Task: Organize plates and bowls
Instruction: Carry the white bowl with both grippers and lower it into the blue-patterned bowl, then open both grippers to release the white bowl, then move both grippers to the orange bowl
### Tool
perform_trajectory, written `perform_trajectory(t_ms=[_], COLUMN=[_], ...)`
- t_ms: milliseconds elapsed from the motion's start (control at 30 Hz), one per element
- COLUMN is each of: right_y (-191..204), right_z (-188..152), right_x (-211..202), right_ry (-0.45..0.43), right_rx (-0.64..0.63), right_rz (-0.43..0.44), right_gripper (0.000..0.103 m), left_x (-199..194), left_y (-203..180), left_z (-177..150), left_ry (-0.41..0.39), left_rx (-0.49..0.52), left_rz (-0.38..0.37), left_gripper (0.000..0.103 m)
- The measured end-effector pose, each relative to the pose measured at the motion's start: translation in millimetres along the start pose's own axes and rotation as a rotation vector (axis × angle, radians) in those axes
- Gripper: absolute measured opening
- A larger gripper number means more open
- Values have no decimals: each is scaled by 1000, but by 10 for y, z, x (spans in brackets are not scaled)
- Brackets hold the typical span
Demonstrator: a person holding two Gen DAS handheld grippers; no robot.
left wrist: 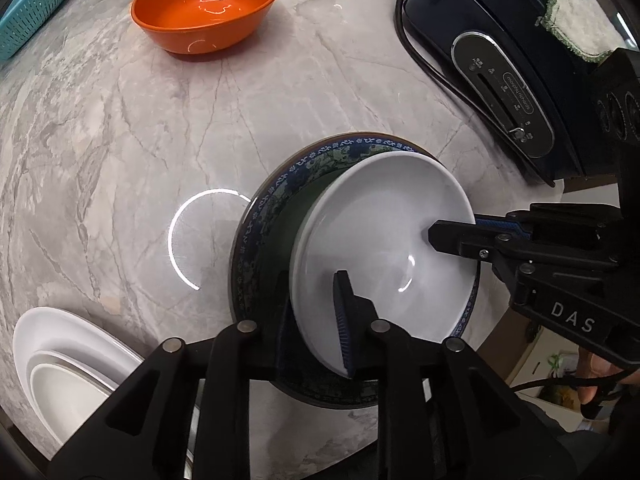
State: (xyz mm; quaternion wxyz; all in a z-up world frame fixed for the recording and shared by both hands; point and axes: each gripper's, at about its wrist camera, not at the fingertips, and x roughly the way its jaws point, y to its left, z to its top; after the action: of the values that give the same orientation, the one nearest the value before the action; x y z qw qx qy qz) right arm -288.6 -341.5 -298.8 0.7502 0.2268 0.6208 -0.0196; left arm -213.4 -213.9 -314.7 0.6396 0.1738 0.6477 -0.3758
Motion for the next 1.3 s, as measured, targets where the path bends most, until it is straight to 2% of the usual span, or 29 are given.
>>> perform_trajectory(t_ms=[67,133,200,233,367,633,667,733,800,900,967,1033,1133,1233,1267,1300], right_y=[12,14,24,26,36,32,29,32,55,141,199,240,293,325,316,313], right_z=[1,5,5,4,-8,-8,-5,-7,-1,64,175,350,720,1149,1266,1399], right_x=[1,2,3,-2,-6,-74,-103,-191,-316,-603,-789,-949,-1071,-1003,-963,-886], right_ry=[0,0,0,-2,-6,-25,-32,-50,-74,-140,-183,-228,-278,-283,-282,-267], right_rx=[-7,-11,-15,-18,-16,-1,2,4,1,-41,-72,-90,-106,-80,-70,-62], right_rz=[-4,-7,-8,-15,-20,-17,-15,-4,-3,5,5,40,77,114,127,157], right_gripper=[10,6,7,7,7,9,11,24,58,71,75,80,82,82,82,77], left_x=[-42,-88,-123,-132,-195,-551,-609,-757,-906,-1163,-1335,-1452,-1445,-1382,-1317,-1236], left_y=[-31,-70,-88,-62,-21,38,79,193,369,661,875,1059,1291,1399,1417,1441], left_z=[1,10,18,20,11,-40,-59,-72,-41,107,245,429,767,1071,1166,1250], left_ry=[-13,-27,-36,-33,-36,-83,-95,-126,-158,-216,-274,-315,-283,-279,-273,-266], left_rx=[4,19,25,14,7,-14,-20,-43,-79,-121,-144,-176,-246,-259,-263,-267], left_rz=[-24,-37,-24,-46,-59,-85,-98,-130,-149,-119,-94,-86,-54,-19,-21,-15], left_gripper=[41,65,71,73,74,83,83,100,103,103,103,103,103,102,101,101])
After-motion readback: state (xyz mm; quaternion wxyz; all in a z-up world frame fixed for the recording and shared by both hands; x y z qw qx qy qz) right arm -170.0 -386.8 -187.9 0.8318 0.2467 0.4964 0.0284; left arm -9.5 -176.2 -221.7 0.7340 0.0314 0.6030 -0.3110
